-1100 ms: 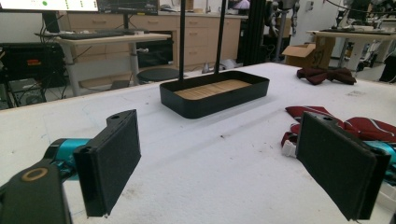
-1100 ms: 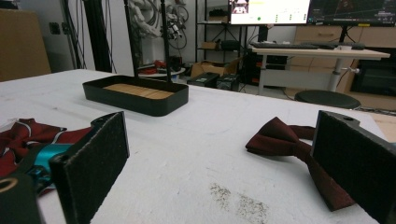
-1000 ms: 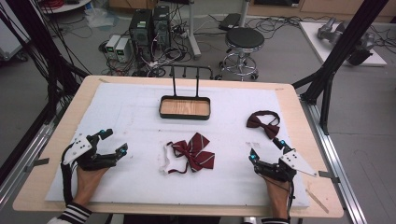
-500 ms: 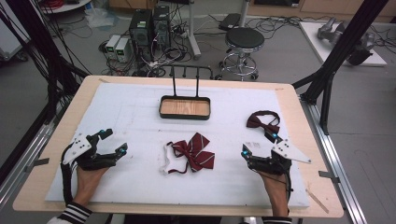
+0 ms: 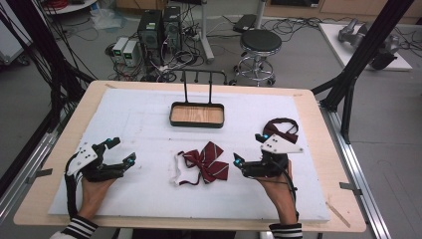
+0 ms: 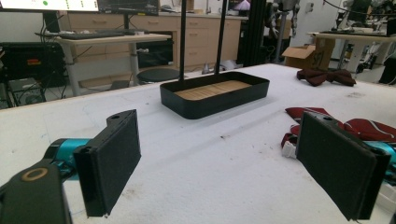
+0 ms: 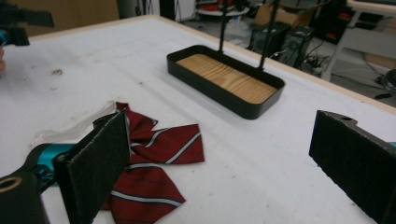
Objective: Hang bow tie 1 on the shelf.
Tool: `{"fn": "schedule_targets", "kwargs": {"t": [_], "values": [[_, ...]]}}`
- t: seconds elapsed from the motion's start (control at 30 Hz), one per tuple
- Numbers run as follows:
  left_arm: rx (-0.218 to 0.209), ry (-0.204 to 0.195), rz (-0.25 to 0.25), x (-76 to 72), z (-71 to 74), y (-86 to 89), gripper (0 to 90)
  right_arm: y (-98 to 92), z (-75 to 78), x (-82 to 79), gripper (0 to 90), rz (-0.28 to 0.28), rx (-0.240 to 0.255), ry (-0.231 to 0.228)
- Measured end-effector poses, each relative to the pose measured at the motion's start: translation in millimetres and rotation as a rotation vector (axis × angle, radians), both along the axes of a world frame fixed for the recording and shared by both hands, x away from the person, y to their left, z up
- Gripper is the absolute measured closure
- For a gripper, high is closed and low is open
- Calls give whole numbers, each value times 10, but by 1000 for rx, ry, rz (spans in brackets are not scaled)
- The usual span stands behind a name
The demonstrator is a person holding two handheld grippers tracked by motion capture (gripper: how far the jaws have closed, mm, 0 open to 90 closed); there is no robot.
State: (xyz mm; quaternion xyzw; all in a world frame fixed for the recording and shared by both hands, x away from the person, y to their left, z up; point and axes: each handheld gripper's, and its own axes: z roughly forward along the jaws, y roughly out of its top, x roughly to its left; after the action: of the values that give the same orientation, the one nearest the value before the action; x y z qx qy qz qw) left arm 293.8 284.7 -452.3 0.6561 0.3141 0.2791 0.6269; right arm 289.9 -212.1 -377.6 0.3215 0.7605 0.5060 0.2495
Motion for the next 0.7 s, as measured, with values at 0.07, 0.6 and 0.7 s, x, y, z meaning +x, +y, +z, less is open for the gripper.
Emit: {"fn": "schedule_targets", "kwargs": {"t": [0.07,0.6,0.7], "values": [[1,-1,0,1,0,0,143,70,11,18,46,14,-21,15],[3,-4,0,-1,0,0,143,639,4,200,69,143,-130,178],[2,-4,0,0,0,0,143,729,-20,228,106,161,-151,203]]}}
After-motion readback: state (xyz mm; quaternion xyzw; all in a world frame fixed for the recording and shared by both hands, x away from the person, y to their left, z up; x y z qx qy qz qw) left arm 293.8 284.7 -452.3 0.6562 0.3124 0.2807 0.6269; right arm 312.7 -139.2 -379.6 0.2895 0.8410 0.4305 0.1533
